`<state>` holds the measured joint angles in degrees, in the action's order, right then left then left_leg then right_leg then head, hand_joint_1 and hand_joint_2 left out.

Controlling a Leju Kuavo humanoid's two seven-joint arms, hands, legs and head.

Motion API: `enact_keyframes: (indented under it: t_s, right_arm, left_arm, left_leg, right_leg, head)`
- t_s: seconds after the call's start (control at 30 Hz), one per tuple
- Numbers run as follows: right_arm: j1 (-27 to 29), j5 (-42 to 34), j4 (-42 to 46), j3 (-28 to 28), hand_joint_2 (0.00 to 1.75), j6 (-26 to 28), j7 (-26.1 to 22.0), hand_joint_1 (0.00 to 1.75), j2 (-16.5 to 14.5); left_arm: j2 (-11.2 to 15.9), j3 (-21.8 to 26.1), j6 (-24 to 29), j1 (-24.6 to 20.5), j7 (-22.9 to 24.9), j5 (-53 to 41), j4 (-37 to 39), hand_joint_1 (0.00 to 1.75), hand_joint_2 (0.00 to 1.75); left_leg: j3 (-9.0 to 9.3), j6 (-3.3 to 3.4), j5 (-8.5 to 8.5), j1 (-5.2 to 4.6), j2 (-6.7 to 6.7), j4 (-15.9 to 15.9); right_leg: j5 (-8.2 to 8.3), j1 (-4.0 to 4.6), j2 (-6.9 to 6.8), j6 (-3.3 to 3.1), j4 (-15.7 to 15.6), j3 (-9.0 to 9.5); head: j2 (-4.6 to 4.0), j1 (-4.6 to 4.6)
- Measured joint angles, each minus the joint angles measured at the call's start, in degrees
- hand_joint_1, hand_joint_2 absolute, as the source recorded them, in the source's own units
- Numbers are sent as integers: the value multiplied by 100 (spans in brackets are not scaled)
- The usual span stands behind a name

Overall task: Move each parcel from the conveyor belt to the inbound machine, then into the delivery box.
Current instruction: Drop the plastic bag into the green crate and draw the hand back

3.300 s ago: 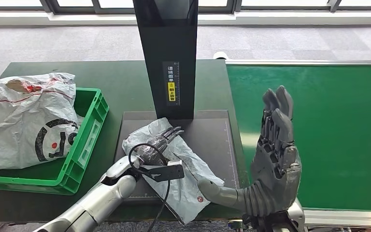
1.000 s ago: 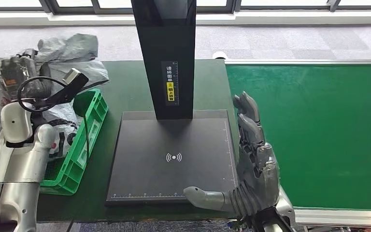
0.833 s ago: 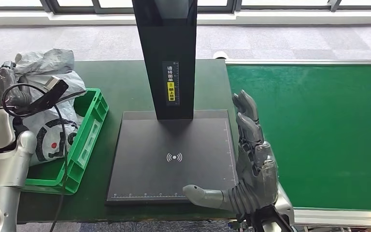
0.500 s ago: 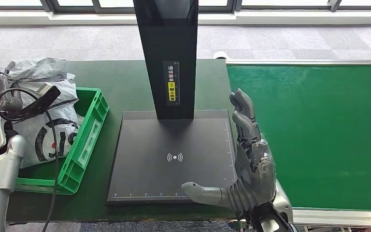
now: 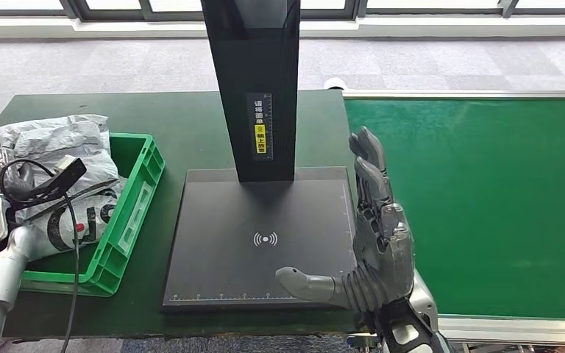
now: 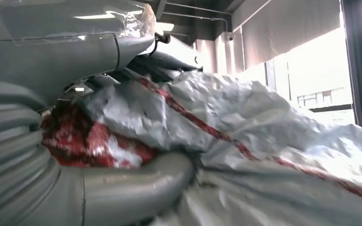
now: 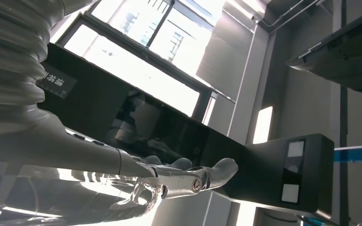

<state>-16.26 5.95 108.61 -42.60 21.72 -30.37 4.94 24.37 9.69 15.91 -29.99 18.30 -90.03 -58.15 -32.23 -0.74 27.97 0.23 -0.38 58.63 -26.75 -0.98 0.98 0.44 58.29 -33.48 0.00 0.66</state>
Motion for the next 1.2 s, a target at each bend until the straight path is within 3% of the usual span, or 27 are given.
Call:
enact_keyframes:
  t_s: [0.27,0.57,0.87,1.03,1.2]
  right_arm:
    - [-376,-333,-257,-321,175,358,28,0,111]
    - [-567,-583,-466,-550,175,638,-51,0,224]
    - [-625,-614,-535,-652,175,694,-54,0,302]
    - [-579,-690,-536,-654,175,867,-136,0,406]
    - [-335,-785,-532,-654,175,1026,-350,0,616]
  left_arm:
    - [-403,390,284,83,-364,10,-316,0,0]
    - [-373,739,1199,76,-868,654,-340,0,0]
    - [-375,784,1383,79,-1027,975,-383,0,0]
    - [-528,784,1945,362,-1682,2422,-1028,0,0]
    - [-1153,745,2196,1472,-3077,5845,-2642,0,0]
  left_leg:
    - [-1,0,0,-1,-1,1]
    - [-2,-2,-2,1,-4,-1]
    - [-3,-3,-2,1,-3,1]
    - [-2,-1,0,-4,2,1]
    - [2,6,17,-13,16,2]
  right_leg:
    - [2,-1,-1,0,0,2]
    - [0,4,-2,-1,1,-1]
    - [1,2,-2,-1,0,-1]
    - [1,-3,0,-1,-1,-2]
    - [-2,-11,17,0,-10,-6]
  head:
    - [0,-1]
    - [0,0]
    - [0,0]
    - [0,-1]
    - [0,-1]
